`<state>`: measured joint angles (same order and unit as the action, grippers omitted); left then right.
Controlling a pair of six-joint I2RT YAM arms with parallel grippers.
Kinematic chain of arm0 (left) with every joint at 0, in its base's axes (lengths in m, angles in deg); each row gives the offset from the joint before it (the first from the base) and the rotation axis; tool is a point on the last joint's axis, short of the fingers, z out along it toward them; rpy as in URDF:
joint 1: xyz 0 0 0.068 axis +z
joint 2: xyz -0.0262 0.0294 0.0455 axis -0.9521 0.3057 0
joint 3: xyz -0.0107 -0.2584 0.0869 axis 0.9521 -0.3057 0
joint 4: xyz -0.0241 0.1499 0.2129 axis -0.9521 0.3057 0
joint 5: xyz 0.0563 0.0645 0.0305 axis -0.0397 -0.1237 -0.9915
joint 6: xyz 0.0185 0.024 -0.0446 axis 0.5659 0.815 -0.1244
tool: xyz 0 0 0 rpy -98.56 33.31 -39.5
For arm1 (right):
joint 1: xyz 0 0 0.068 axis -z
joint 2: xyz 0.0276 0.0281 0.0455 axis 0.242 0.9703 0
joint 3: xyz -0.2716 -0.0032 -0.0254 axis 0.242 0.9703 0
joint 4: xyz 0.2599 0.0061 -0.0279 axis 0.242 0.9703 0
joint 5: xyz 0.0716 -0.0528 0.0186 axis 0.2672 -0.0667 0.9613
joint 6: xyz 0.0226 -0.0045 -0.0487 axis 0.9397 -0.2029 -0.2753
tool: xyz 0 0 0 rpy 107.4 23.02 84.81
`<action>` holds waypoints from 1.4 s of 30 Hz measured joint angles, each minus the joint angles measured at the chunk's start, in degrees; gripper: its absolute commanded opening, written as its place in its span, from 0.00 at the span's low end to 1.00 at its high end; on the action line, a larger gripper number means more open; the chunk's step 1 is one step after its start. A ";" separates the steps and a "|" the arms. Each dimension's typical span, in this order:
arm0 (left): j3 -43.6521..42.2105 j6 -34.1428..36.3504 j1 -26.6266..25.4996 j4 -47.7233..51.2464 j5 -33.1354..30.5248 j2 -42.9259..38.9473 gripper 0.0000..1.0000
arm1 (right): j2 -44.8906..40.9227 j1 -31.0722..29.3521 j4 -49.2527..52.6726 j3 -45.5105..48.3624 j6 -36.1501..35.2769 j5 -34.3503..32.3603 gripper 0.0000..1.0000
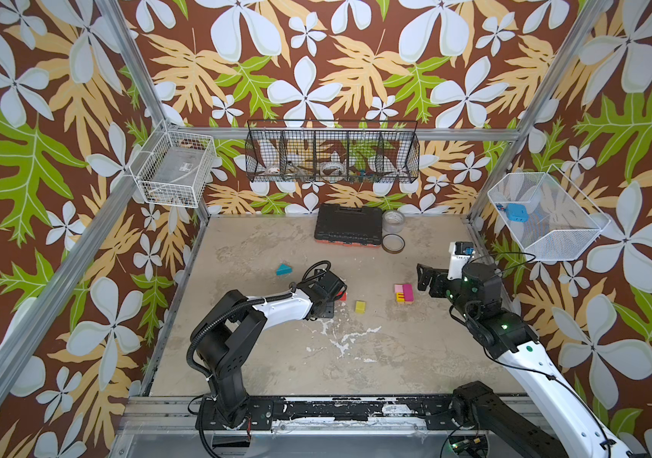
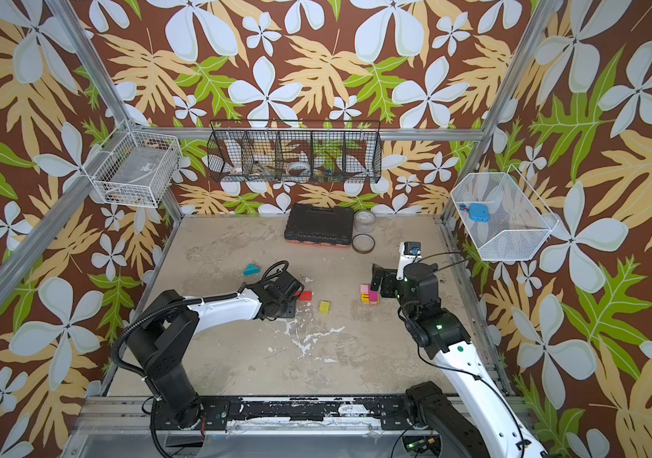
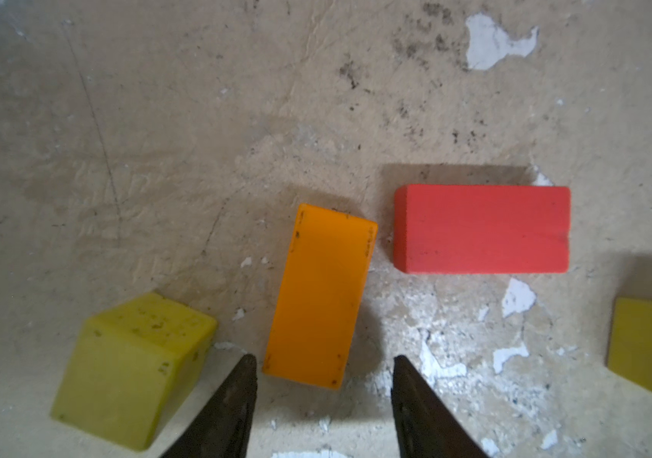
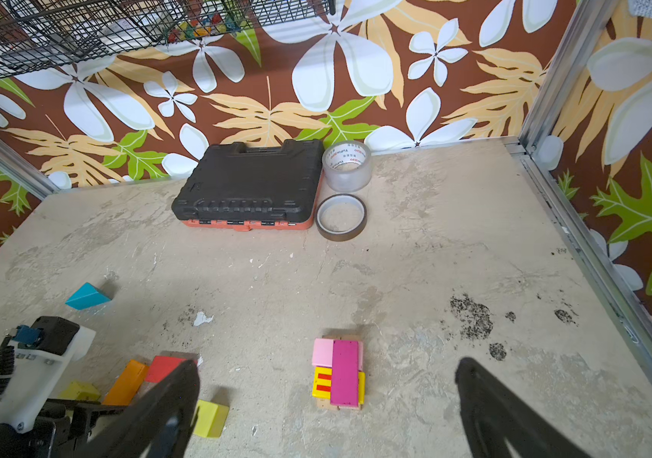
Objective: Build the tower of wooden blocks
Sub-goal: 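Move the left gripper over the orange block and lower onto it, then close the left gripper on the orange block and lift it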
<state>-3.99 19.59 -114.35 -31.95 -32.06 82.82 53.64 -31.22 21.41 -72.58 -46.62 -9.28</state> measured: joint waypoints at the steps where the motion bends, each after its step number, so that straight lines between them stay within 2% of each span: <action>1: 0.35 0.02 0.00 0.04 -0.13 0.35 0.56 | 0.00 0.00 0.00 0.00 0.00 0.00 1.00; 10: 4.44 0.17 0.00 1.31 -4.17 3.89 0.55 | -0.07 0.00 0.20 0.00 0.00 -0.04 1.00; 17: 6.10 0.20 0.00 0.76 -4.76 6.21 0.47 | -0.28 0.00 0.35 0.00 0.02 -0.11 1.00; 26: 6.43 0.17 -0.11 -0.31 -4.94 6.84 0.32 | -0.15 0.00 0.37 0.00 0.02 -0.24 1.00; 29: 6.10 0.11 -0.11 -0.63 -5.03 6.60 0.27 | -0.42 0.00 0.31 0.11 0.02 -0.22 1.00; 35: 4.70 -1.20 -0.11 1.36 -5.09 4.72 0.26 | -0.57 0.02 0.26 0.26 0.02 -0.33 1.00; 42: 4.42 -3.04 -0.17 5.44 -5.57 -1.88 0.20 | -0.81 0.00 0.35 0.42 0.02 -0.39 1.00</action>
<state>0.43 16.55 -114.53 -26.51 -37.64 80.94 52.83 -31.22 21.76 -72.17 -46.60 -9.68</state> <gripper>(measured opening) 0.328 0.997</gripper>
